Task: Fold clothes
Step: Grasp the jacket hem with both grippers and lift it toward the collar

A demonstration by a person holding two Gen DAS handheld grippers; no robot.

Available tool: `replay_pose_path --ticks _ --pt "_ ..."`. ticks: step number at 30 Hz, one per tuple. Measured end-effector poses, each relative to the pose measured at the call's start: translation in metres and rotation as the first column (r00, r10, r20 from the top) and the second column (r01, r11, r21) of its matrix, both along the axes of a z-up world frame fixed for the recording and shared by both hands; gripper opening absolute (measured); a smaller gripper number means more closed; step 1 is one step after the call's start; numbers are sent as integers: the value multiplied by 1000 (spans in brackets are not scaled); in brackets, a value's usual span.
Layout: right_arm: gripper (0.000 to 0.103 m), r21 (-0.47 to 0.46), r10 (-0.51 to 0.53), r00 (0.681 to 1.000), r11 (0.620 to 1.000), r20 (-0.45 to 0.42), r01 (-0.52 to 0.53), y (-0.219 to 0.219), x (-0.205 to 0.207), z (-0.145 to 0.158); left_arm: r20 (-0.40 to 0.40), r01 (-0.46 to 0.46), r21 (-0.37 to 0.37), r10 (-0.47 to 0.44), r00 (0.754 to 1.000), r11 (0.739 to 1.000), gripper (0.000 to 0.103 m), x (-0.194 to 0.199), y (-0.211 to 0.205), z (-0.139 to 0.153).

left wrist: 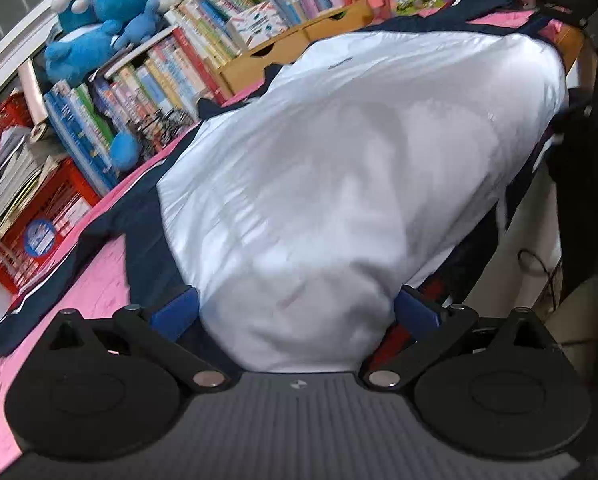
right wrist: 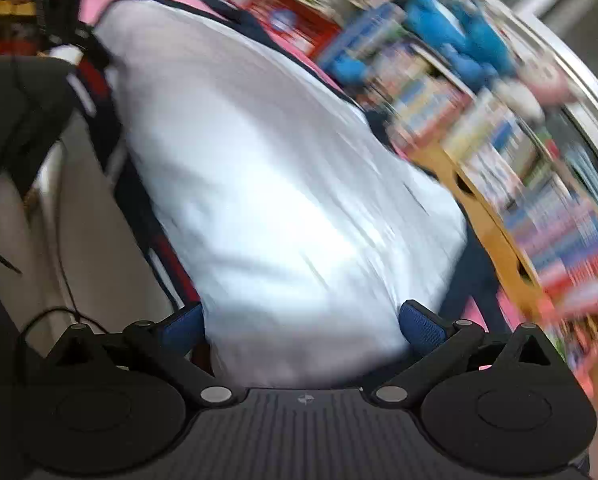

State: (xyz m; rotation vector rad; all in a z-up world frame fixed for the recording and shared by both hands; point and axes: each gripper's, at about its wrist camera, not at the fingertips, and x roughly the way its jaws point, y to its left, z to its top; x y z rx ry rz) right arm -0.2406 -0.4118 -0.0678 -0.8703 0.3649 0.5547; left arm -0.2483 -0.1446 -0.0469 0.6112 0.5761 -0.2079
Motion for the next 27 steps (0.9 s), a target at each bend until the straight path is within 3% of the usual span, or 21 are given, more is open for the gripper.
replay_pose_path --ticks 3,6,10,12,15,19,22,24,26,27 --pt "102 3 -36 999 999 -21 36 -13 -5 2 -16 -50 48 50 999 998 103 -9 15 1" --pt "101 19 -63 995 998 -78 64 -15 -16 15 -39 -56 -32 55 998 998 103 -22 30 17" --pt "103 104 75 996 992 -42 -70 -8 -45 49 8 0 -154 1 1000 988 103 -24 29 45" --pt "103 189 129 991 974 -28 -121 8 -41 66 43 38 -242 -28 999 970 103 -16 20 55" --pt "103 311 146 989 941 -20 -132 36 -22 80 59 9 -344 13 998 939 103 6 7 57" --pt "103 450 78 990 893 -121 -16 65 28 77 -29 -139 -390 138 990 910 103 49 25 50" --pt "101 478 9 970 871 -241 111 61 59 66 -83 -166 -471 144 986 867 103 53 48 48" --pt "102 477 -42 955 860 -294 184 43 72 60 -110 -198 -467 165 980 862 103 51 63 56" --pt "102 486 -163 924 811 -347 325 5 82 56 -136 -232 -455 190 972 860 103 50 78 66" --pt "102 482 -275 888 760 -369 436 -16 91 57 -143 -225 -476 177 974 850 103 55 76 73"
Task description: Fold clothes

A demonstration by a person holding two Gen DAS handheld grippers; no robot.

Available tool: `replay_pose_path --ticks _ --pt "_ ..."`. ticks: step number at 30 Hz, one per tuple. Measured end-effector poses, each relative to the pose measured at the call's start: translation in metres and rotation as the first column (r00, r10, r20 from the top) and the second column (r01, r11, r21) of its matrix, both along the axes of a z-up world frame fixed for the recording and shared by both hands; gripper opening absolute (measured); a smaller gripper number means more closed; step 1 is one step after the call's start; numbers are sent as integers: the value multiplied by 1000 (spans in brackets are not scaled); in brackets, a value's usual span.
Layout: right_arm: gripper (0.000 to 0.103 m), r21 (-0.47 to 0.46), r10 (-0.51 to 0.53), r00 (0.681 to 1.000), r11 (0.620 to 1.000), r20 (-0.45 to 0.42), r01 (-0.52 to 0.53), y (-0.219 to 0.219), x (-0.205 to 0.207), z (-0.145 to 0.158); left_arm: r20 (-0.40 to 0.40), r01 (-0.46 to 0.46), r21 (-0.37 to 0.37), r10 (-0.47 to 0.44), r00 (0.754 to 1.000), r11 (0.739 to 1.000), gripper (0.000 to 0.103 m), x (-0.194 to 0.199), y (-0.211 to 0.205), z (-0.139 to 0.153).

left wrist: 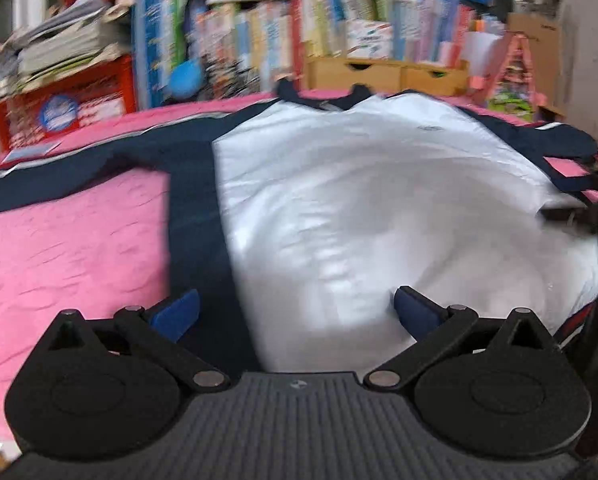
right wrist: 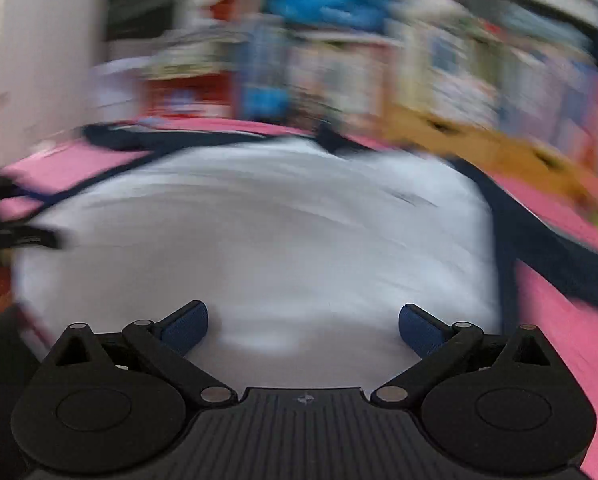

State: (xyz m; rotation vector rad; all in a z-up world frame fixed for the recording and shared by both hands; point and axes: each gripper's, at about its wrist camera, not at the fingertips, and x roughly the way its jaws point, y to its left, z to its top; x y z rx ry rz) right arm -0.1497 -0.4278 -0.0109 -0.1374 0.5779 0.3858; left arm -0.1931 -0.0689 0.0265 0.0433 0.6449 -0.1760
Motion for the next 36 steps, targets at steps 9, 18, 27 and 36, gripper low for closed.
replay_pose_path --ticks 9,18,27,36 --pt "59 147 -129 992 981 13 125 -11 17 32 -126 67 -262 -103 987 963 102 81 -74 31" --pt "58 198 0 1000 980 19 -4 34 19 -6 -218 33 -65 -47 975 997 58 201 -144 3" --pt "62 172 15 988 984 151 -41 39 -5 -28 -223 -76 73 90 971 994 87 342 -164 -17" --pt "66 271 41 990 960 132 -76 29 1 -30 -217 -122 71 135 967 990 103 419 -150 -24"
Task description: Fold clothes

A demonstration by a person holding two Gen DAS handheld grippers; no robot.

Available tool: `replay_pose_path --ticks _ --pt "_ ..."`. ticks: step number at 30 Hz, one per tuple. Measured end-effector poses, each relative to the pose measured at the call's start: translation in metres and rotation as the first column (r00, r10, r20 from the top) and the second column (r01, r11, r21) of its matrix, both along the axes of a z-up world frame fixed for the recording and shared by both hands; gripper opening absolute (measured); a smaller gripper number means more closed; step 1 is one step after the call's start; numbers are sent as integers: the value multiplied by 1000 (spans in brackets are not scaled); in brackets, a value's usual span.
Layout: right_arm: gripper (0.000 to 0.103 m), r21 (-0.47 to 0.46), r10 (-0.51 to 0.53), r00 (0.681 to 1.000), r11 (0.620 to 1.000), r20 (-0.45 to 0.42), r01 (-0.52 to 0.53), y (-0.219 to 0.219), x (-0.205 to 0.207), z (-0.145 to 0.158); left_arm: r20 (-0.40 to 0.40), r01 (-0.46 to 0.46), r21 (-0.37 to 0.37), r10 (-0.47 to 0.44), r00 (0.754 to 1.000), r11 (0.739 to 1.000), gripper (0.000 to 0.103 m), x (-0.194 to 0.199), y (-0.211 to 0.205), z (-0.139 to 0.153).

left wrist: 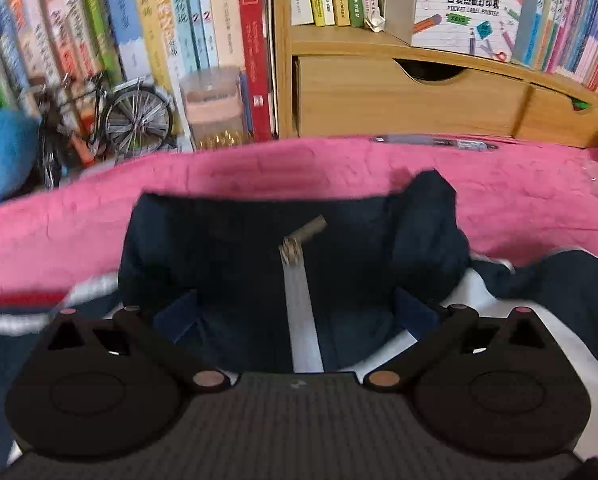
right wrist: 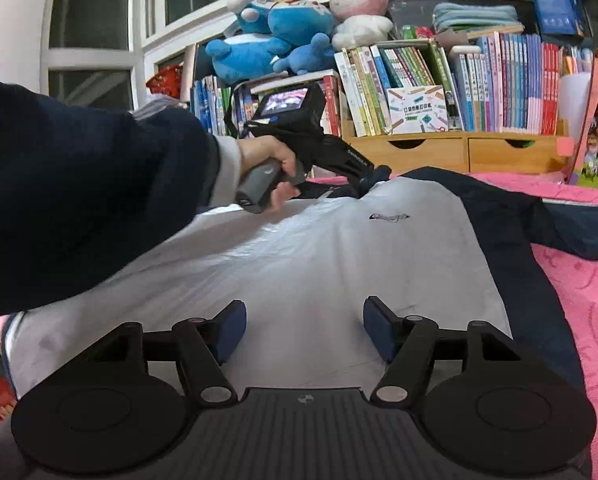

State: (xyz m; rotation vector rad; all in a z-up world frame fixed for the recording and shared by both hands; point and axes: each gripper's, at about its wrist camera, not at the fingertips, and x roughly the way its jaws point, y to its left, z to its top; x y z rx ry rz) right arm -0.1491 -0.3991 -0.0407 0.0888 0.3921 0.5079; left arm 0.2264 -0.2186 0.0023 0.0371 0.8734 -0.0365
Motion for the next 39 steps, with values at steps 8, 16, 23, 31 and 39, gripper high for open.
replay_pose_path --ticks 8,16,23,31,39 --pt "82 16 56 998 998 -6 -56 1 -3 0 65 21 -54 -18 998 998 98 -33 13 13" --pt "94 91 69 996 994 -61 -63 -3 3 6 111 66 -94 -55 992 993 98 -146 107 29" --pt "103 31 117 989 993 -90 -115 38 2 37 137 -15 48 9 991 999 103 -225 178 2" --pt "103 -88 127 985 987 -117 -138 93 68 60 158 -106 3 104 982 994 103 -228 198 2" --pt "103 -267 -164 971 957 -174 114 39 176 59 155 -107 -15 108 982 994 103 -231 204 1"
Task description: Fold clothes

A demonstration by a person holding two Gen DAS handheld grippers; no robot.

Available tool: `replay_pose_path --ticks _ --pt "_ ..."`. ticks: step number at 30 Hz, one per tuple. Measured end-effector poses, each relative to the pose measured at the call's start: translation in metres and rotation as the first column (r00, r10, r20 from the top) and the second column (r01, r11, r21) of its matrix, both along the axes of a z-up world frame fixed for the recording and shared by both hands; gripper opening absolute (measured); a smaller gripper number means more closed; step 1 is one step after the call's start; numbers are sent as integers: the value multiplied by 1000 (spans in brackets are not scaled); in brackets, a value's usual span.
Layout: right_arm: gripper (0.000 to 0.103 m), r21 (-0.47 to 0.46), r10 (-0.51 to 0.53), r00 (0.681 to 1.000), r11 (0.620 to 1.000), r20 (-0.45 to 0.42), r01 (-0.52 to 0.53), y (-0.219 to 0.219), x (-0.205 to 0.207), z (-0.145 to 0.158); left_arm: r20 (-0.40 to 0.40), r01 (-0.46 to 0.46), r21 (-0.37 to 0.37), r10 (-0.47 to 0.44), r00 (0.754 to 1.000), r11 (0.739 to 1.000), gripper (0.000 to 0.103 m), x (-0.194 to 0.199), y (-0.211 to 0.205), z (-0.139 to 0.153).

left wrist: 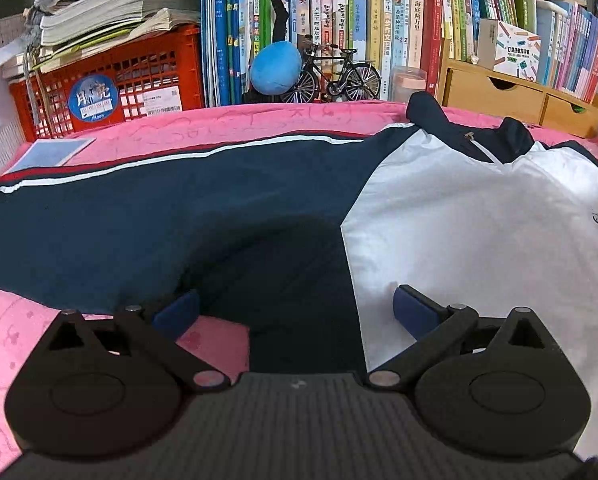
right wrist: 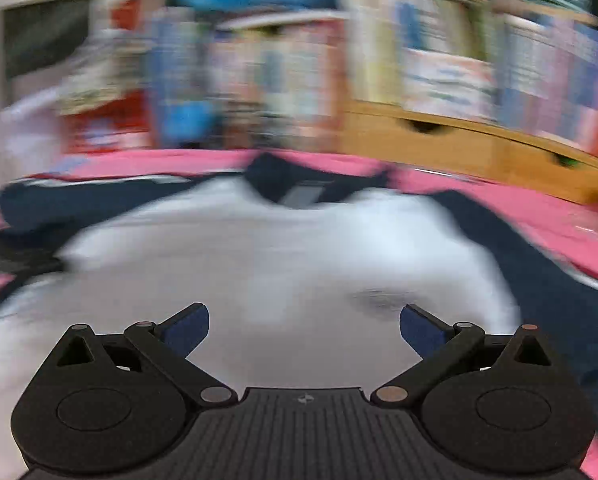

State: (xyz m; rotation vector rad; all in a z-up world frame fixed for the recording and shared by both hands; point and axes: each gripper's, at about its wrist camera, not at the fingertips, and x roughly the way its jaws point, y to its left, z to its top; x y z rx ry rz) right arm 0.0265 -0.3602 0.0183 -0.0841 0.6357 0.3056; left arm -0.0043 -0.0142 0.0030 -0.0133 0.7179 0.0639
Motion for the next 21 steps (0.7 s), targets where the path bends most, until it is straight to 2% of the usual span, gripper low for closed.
replay_pose_path --ticks 2,3,6,8,9,10,12,15,18,21 --pt "102 -14 -143 989 990 -31 143 -39 21 -4 0 0 -1 0 1000 1000 103 -1 1 0" --pt "100 -28 -228 972 973 -54 227 -63 29 -5 1 0 -1 0 1000 1000 103 -1 2 -1" --pt "100 53 -353 935 934 -33 354 -131 14 10 1 0 -2 0 1000 1000 103 -2 4 -1" --pt "103 116 -387 919 919 76 377 -172 -17 27 2 0 -3 0 1000 1000 103 -3 5 -2" --pt "103 109 -430 896 901 112 419 -189 -26 32 2 1 -4 -1 1000 1000 103 -4 6 -2" --pt "103 87 -502 856 865 125 494 -209 -33 36 2 1 -4 -1 1000 1000 103 -4 6 -2" --pt "103 72 -626 772 780 109 622 -252 -41 37 2 -1 -4 1 1000 1000 103 -5 7 -3" --pt "103 106 -751 659 660 50 744 -310 -51 27 2 -6 -2 6 1000 1000 103 -4 6 -3" --pt "103 113 -797 604 602 25 790 -339 -54 14 2 -13 4 13 1000 1000 103 -4 3 -2" --pt "103 111 -809 587 583 -8 805 -353 -42 3 3 -14 10 14 1000 1000 103 -3 2 -2"
